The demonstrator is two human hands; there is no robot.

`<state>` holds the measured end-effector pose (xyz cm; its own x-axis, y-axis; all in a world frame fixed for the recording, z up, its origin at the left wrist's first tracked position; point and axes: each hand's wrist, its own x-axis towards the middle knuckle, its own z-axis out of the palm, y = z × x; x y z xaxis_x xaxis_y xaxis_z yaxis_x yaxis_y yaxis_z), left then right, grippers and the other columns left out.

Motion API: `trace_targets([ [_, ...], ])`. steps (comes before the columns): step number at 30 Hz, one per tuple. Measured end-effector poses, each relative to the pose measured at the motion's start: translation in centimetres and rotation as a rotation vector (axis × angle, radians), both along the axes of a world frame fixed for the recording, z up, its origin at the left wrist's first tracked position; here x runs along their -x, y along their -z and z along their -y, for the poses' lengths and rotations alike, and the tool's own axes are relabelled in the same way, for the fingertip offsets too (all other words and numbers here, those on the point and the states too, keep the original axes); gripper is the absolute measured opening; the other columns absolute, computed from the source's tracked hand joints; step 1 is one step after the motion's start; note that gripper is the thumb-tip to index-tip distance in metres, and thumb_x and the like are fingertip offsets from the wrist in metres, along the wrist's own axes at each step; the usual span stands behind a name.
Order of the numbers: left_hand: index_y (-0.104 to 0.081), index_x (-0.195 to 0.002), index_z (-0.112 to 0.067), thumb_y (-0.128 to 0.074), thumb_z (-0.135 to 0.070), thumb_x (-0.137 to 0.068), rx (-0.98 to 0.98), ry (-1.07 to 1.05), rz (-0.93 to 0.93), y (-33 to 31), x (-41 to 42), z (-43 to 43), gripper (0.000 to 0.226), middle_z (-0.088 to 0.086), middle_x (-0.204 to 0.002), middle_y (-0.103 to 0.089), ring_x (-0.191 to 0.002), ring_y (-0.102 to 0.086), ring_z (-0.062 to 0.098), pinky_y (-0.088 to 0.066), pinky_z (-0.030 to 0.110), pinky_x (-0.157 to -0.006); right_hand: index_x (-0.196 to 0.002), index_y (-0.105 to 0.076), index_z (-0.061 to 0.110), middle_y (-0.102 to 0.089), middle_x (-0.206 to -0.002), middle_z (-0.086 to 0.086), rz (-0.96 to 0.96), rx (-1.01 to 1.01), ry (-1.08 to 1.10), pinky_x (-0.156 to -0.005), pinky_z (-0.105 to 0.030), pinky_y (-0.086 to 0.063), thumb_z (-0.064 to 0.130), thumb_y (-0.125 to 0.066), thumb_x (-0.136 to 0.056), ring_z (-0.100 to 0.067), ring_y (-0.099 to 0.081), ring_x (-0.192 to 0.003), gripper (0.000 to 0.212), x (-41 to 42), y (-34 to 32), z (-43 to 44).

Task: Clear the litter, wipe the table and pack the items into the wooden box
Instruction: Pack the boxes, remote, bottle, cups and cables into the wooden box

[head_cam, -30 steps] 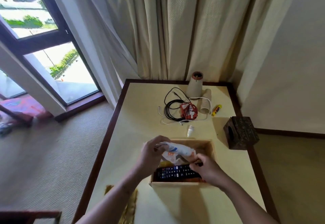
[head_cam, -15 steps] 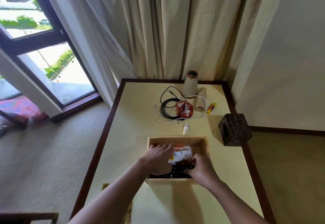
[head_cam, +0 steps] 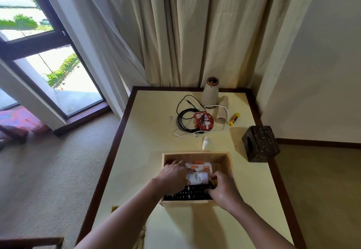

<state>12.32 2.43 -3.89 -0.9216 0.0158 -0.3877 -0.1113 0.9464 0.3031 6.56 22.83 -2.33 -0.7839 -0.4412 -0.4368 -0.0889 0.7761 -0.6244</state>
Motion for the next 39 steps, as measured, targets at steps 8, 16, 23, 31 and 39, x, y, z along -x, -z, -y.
trace_targets([
  [8,-0.067,-0.121,-0.019,-0.048,-0.028,-0.105,-0.223,-0.246,-0.346,-2.4,3.4,-0.2,0.026,0.0,-0.115,-0.065,-0.091,-0.066,0.017,-0.062,0.038,-0.076,-0.094,-0.069,0.018,-0.064,-0.085,0.01,-0.174,0.061,0.092,-0.061,-0.015,-0.048,0.017,-0.063,-0.094,0.0,-0.059,-0.077,0.006,4.6,-2.8,0.9],
  [16,-0.072,-0.085,-0.015,-0.054,-0.006,-0.094,-0.443,-0.69,-0.337,-1.1,15.2,2.1,0.022,0.001,-0.082,-0.073,-0.074,-0.069,0.02,-0.061,0.042,-0.068,-0.113,-0.067,0.013,-0.071,-0.109,-0.006,-0.288,0.076,0.227,-0.072,-0.024,-0.044,0.023,-0.064,-0.095,-0.014,-0.061,-0.09,0.021,16.4,-2.4,4.9],
  [23,-0.071,-0.085,-0.009,-0.047,-0.011,-0.097,-0.25,-0.815,-0.27,2.0,24.1,5.5,0.027,-0.002,-0.071,-0.06,-0.057,-0.05,0.009,-0.032,0.019,-0.047,-0.123,-0.052,0.002,-0.062,-0.117,-0.019,-0.252,-0.085,0.19,-0.077,-0.033,-0.043,0.026,-0.049,-0.1,-0.035,-0.061,-0.103,0.033,23.8,1.4,8.8],
  [31,-0.063,-0.103,-0.012,-0.059,-0.036,-0.094,-0.095,-0.537,-0.105,4.9,29.3,6.7,0.025,0.007,-0.107,-0.065,-0.094,-0.065,0.029,-0.046,0.034,-0.07,-0.131,-0.039,0.008,-0.061,-0.126,-0.015,-0.22,-0.22,0.315,-0.089,-0.045,-0.05,0.052,-0.056,-0.094,-0.036,-0.061,-0.115,0.06,27.8,4.2,11.6],
  [39,-0.054,-0.125,-0.011,-0.08,-0.034,-0.083,0.025,-0.389,-0.089,6.2,29.5,6.8,0.054,0.011,-0.125,-0.053,-0.112,-0.061,0.034,-0.056,0.045,-0.084,-0.129,-0.034,0.001,-0.062,-0.122,-0.021,-0.196,-0.125,0.41,-0.08,-0.037,-0.042,0.023,-0.059,-0.093,-0.042,-0.062,-0.112,0.049,27.9,5.2,12.5],
])
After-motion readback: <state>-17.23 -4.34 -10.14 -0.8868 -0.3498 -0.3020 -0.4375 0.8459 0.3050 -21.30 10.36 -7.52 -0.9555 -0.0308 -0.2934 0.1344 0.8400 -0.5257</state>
